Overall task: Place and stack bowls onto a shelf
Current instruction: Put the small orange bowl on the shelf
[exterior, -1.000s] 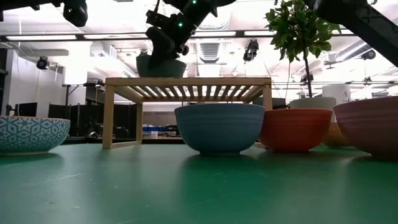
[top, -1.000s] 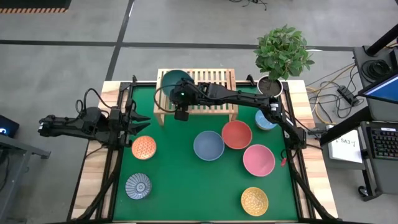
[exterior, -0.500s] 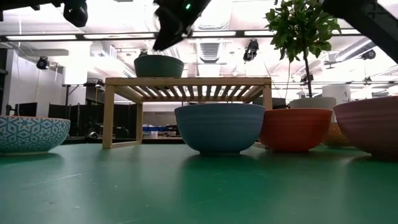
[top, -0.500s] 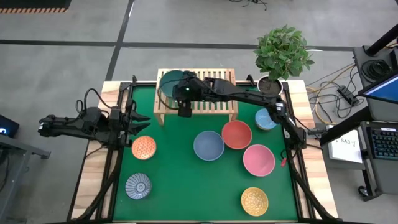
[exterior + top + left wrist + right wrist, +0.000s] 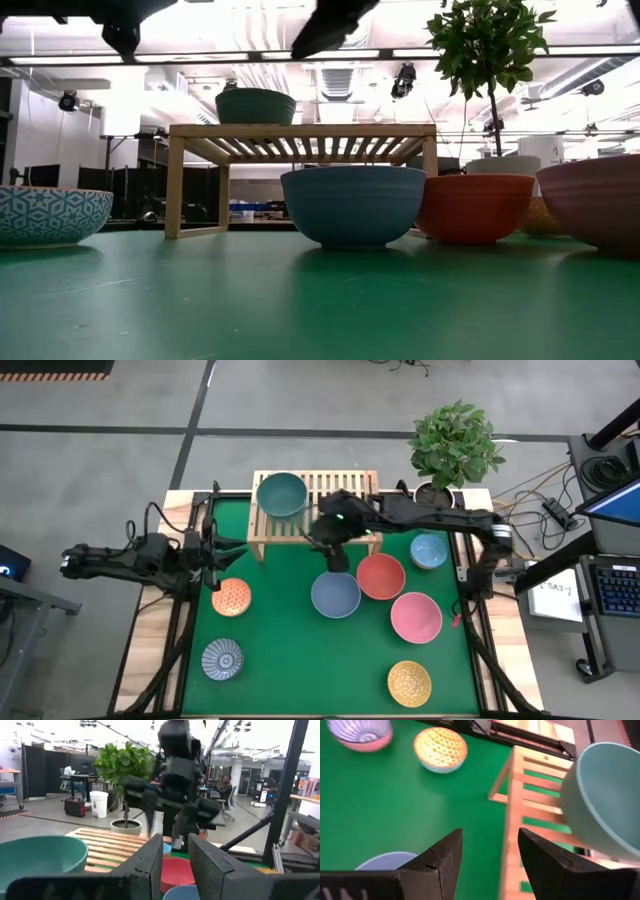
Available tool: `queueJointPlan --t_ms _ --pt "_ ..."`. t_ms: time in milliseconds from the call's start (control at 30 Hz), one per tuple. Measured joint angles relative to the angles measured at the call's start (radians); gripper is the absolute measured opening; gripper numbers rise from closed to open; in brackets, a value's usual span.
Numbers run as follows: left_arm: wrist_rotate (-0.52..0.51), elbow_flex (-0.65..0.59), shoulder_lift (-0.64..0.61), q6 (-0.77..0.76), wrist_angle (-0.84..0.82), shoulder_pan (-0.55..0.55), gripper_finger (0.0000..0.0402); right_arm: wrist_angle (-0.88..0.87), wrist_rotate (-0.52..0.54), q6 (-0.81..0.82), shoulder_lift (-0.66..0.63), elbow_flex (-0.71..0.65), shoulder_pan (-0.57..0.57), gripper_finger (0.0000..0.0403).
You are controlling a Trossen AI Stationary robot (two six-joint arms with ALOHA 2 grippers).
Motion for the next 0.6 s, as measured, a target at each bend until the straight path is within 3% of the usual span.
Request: queueJointPlan --t_ms 300,600 --pt "0.0 0.04 0.082 -0.172 -0.025 0.0 0.0076 0.296 0.052 0.085 -0.315 -0.443 0.112 0.0182" --pt "0.0 0.236 0.288 -0.416 -0.392 0.0 0.0076 0.484 0.132 0.073 -0.525 -0.741 0.189 0.0182"
